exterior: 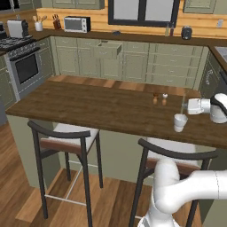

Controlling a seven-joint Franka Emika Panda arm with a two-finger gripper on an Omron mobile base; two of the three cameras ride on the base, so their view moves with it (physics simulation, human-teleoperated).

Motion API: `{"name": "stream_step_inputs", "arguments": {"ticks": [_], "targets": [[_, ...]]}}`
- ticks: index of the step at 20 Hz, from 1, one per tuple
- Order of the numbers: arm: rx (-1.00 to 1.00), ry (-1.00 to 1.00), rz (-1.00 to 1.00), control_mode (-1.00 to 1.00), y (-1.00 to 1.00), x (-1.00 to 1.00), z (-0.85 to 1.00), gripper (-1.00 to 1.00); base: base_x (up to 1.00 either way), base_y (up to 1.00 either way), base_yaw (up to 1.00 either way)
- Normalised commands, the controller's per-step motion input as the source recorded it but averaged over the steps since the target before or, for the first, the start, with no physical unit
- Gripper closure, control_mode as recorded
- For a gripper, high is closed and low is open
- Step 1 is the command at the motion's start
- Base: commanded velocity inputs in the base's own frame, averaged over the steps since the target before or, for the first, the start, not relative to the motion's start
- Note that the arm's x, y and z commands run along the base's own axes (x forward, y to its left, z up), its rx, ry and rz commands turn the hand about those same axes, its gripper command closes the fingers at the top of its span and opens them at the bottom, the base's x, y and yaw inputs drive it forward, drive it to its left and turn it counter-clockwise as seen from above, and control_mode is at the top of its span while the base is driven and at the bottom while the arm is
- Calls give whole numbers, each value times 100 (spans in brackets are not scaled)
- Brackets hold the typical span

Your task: Take a straw from the drawer in front and place it inside the glass cup on the dining counter.

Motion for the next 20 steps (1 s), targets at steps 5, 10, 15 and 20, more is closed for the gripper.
{"name": "stream_step_inputs", "arguments": {"ticks": [5,10,15,20], "targets": [[0,0,8,-100,0,12,-19,100,0,0,0],[0,0,9,-100,-9,9,-7,100,0,0,0],[0,-1,9,-100,-12,8,0,100,0,0,0],[0,-2,10,-100,-10,14,-5,100,0,0,0]]}}
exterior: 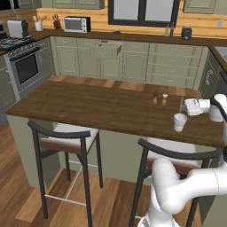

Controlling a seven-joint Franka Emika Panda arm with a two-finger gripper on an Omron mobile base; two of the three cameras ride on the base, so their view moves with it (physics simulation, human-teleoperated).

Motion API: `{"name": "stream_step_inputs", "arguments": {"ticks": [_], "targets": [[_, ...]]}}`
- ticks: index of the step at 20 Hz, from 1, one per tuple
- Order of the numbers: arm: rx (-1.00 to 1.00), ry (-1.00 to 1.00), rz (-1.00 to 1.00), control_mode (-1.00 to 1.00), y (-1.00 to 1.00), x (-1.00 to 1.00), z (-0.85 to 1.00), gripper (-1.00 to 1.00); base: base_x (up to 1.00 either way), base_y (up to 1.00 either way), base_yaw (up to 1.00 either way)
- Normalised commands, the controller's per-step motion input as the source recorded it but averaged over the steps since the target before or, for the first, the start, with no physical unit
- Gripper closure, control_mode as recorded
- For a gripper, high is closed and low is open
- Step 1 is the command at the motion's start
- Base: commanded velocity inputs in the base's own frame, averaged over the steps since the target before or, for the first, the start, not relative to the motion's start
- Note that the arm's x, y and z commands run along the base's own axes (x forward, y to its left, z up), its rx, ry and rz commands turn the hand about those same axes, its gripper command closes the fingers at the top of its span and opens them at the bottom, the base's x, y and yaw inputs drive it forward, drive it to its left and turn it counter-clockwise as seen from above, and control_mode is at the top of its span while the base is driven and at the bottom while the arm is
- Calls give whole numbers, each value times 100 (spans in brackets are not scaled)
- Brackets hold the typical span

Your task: Take a straw from the drawer in front and place it inside the glass cup on the dining counter.

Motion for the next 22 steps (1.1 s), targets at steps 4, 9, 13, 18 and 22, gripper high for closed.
{"name": "stream_step_inputs", "arguments": {"ticks": [4,9,13,18,22], "targets": [[0,-5,10,-100,-9,17,-14,100,0,0,0],[0,-6,10,-100,-7,4,-11,100,0,0,0],[-1,-13,8,-100,0,-43,-3,100,0,0,0],[0,-13,5,-100,1,-53,0,100,0,0,0],[0,-8,2,-100,21,-23,0,100,0,0,0]]}}
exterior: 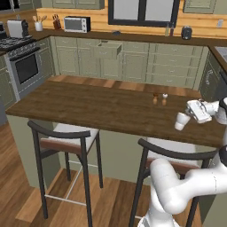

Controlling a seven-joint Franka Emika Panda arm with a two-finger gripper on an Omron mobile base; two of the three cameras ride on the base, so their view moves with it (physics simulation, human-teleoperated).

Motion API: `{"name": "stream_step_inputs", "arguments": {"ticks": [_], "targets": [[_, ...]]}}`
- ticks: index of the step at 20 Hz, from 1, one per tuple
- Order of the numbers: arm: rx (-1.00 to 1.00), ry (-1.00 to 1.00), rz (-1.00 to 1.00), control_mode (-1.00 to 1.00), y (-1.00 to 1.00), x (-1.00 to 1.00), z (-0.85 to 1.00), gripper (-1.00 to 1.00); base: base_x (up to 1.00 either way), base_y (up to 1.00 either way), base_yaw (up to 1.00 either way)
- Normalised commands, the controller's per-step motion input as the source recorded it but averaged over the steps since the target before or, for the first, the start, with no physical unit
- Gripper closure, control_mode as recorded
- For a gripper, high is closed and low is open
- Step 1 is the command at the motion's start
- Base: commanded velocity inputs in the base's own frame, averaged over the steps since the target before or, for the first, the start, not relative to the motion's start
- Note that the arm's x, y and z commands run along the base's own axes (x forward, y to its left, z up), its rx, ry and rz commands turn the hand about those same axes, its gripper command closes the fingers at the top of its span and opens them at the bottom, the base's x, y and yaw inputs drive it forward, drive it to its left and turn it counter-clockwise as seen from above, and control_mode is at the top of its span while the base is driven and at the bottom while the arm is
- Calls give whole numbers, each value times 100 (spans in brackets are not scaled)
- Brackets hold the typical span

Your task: Take a straw from the drawer in front and place it inside the glass cup on the dining counter.

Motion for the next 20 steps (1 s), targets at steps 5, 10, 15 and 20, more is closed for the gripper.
{"name": "stream_step_inputs", "arguments": {"ticks": [5,10,15,20], "targets": [[0,-3,1,-100,31,0,0,100,0,0,0],[0,-4,2,-100,7,-6,-4,100,0,0,0],[0,-3,2,-100,0,-3,-7,-100,0,0,0],[0,-3,2,-100,0,0,-1,-100,0,0,0]]}}
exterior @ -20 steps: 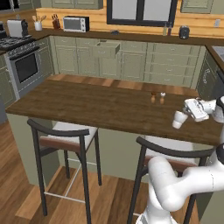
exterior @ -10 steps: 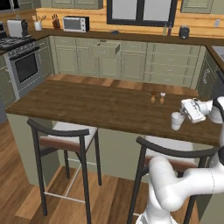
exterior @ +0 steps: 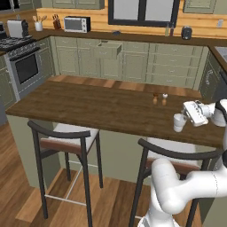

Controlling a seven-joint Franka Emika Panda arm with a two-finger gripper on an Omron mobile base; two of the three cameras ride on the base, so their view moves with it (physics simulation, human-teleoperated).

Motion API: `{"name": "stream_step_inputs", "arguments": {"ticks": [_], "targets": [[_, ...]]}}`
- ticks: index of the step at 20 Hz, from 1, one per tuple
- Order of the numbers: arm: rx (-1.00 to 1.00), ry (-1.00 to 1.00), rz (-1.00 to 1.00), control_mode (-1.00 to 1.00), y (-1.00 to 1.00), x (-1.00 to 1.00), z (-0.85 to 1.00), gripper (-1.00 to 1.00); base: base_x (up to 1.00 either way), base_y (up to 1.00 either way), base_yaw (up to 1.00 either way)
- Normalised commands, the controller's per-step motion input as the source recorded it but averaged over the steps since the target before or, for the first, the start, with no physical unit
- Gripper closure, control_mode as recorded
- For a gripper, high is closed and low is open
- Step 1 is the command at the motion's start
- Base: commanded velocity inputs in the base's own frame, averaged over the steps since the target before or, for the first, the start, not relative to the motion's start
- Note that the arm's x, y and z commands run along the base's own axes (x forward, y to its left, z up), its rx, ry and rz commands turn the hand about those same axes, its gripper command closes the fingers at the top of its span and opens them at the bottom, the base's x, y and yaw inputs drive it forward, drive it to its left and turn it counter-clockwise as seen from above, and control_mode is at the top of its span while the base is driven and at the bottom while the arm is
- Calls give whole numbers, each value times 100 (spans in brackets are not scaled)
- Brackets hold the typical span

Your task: Take a straw from the drawer in front and place it inside the glass cup on the dining counter.

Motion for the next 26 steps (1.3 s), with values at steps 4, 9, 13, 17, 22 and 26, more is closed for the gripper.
{"name": "stream_step_inputs", "arguments": {"ticks": [4,9,13,17,22,26], "targets": [[0,-1,1,-100,0,0,0,-100,0,0,0],[0,-3,0,-100,0,-3,16,-100,0,0,0],[0,-12,0,-100,-3,-24,56,-100,0,0,0],[0,-14,0,-100,-6,-56,64,-100,0,0,0],[0,-10,0,-100,5,-55,64,-100,0,0,0],[-2,-2,0,-100,26,-22,26,-100,0,0,0]]}}
